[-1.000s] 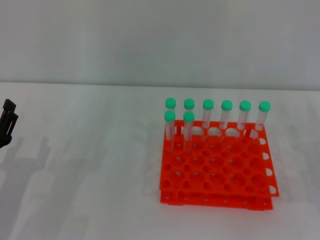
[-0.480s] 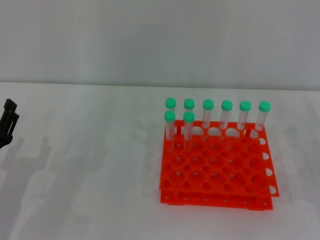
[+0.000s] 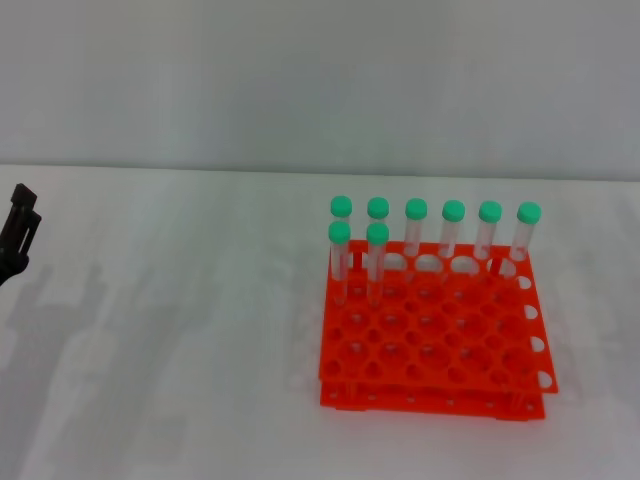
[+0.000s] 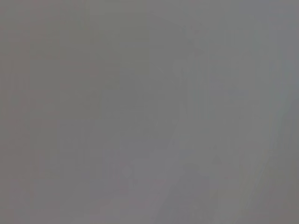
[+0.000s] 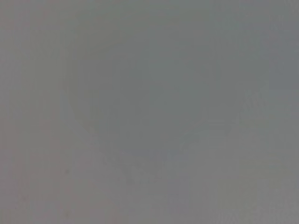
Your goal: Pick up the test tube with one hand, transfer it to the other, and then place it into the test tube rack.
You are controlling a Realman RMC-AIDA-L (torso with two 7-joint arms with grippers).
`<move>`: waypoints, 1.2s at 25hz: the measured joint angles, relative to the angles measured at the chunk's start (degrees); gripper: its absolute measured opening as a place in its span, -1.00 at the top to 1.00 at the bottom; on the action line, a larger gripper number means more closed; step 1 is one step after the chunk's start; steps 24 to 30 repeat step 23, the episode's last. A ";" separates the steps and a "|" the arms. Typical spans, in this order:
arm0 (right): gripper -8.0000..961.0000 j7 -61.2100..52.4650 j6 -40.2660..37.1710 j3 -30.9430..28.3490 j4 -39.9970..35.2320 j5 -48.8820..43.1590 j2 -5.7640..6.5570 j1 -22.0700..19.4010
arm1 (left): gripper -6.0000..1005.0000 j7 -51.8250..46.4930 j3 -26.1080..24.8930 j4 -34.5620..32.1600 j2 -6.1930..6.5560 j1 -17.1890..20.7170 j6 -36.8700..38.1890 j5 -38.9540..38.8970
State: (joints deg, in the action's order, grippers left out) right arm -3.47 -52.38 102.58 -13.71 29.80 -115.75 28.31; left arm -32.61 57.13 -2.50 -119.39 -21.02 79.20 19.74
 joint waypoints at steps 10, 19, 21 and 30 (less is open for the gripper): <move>-0.82 0.01 0.00 -0.19 0.13 0.00 0.00 0.27 | -0.38 0.77 0.00 0.04 0.01 -0.43 -0.10 -1.22; -0.82 -0.11 0.13 -0.19 0.27 0.00 0.00 0.63 | -0.38 0.87 0.03 0.42 -0.13 -0.20 -0.10 -1.27; -0.82 -0.17 0.19 -0.19 0.27 0.00 0.00 0.67 | -0.38 0.87 0.11 0.44 -0.14 -0.16 -0.10 -1.18; -0.82 -0.19 0.19 -0.19 0.27 0.00 0.00 0.68 | -0.38 0.88 0.21 0.46 -0.14 -0.17 -0.16 -1.07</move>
